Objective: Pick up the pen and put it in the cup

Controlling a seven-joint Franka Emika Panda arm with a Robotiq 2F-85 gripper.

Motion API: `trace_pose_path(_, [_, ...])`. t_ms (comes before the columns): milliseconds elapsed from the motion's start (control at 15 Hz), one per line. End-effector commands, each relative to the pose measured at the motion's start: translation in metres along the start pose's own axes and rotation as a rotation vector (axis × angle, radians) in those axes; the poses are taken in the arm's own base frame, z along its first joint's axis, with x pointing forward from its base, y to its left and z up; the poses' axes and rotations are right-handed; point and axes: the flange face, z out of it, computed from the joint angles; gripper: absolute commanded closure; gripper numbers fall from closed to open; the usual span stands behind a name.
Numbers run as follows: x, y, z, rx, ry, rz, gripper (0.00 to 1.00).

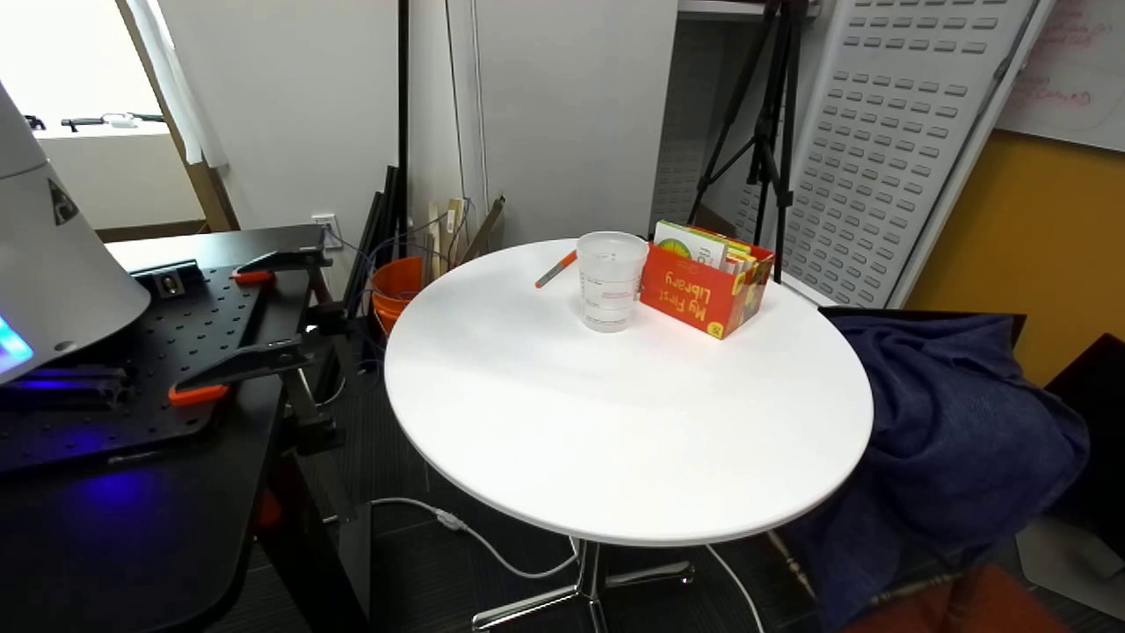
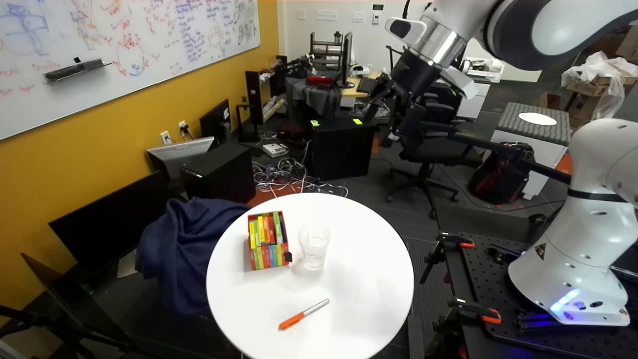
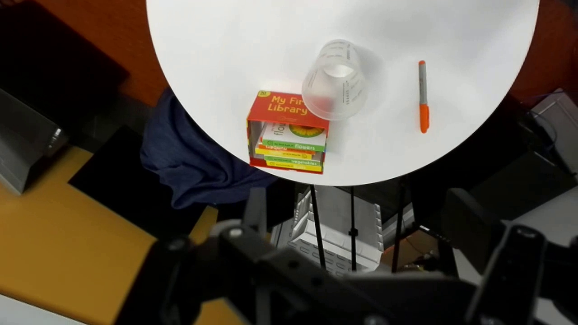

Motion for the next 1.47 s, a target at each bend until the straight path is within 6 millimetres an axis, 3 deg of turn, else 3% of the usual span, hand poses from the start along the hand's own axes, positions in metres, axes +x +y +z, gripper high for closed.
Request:
trace_pose_path(0, [0.023,-0.012,0.015,0.005,0.025,-0.048,0.00])
trace_pose_path(400, [0.050,-0.036,0.043,0.031,0.040,-0.121,0.00])
trace_pose_path(867, [0.077,-0.066,0.091,0.155,0.054,-0.265,0.00])
trace_pose_path(1400, [0.096,-0.069,0.145,0.199,0.053,-0.402,0.00])
